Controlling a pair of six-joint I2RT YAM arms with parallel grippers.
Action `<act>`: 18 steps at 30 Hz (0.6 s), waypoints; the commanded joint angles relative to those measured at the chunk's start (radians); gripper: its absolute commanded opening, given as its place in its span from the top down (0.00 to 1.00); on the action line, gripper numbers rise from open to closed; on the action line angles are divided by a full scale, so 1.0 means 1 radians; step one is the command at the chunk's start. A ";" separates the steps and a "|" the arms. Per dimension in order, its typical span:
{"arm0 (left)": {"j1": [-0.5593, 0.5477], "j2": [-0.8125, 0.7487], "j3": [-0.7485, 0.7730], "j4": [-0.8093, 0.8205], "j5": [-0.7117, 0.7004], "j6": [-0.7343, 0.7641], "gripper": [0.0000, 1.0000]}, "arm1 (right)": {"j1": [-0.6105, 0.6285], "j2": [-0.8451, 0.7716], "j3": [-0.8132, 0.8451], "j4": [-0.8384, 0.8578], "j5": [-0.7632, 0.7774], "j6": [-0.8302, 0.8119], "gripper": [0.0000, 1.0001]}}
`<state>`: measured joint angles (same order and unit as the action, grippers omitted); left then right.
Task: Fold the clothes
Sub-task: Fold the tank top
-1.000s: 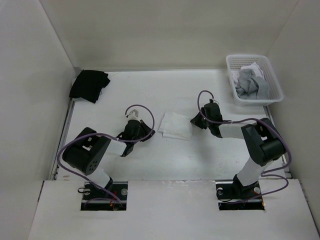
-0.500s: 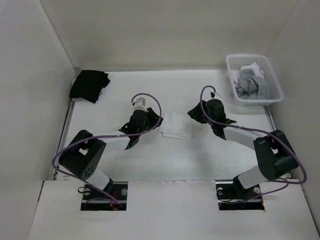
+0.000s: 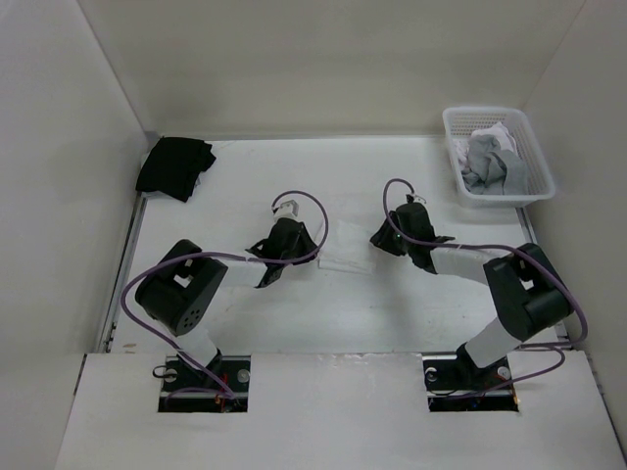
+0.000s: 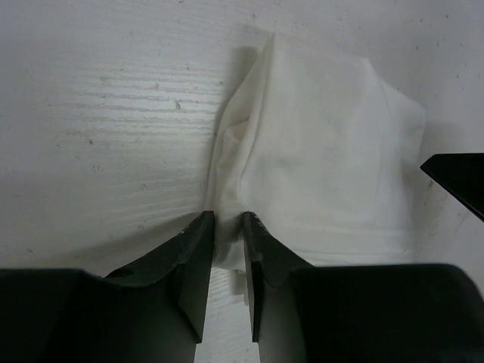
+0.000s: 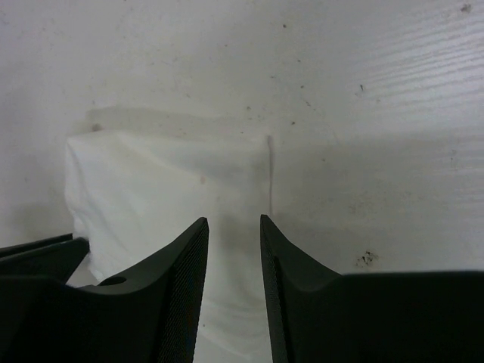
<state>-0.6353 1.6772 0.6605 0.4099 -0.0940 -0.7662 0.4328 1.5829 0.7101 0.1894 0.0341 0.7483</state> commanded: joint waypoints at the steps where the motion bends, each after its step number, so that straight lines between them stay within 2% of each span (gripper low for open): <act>1: -0.002 0.003 0.036 0.017 -0.003 0.012 0.85 | -0.012 0.014 0.040 -0.021 0.018 -0.006 0.63; 4: 0.003 -0.022 0.015 0.017 -0.013 0.005 0.92 | -0.027 0.048 0.068 -0.044 -0.014 -0.006 0.67; 9: 0.019 -0.042 -0.027 0.024 0.002 -0.028 0.96 | -0.058 0.088 0.075 -0.024 -0.040 0.014 0.88; 14: 0.044 -0.065 -0.082 0.030 0.028 -0.080 0.96 | -0.068 0.077 0.045 0.015 -0.031 0.031 0.92; 18: 0.046 -0.099 -0.125 0.040 0.028 -0.107 0.95 | -0.067 0.072 0.038 0.033 -0.043 0.028 0.90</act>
<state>-0.5957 1.6211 0.5640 0.4343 -0.0681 -0.8474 0.3725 1.6630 0.7509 0.1658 -0.0048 0.7723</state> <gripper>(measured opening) 0.050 0.085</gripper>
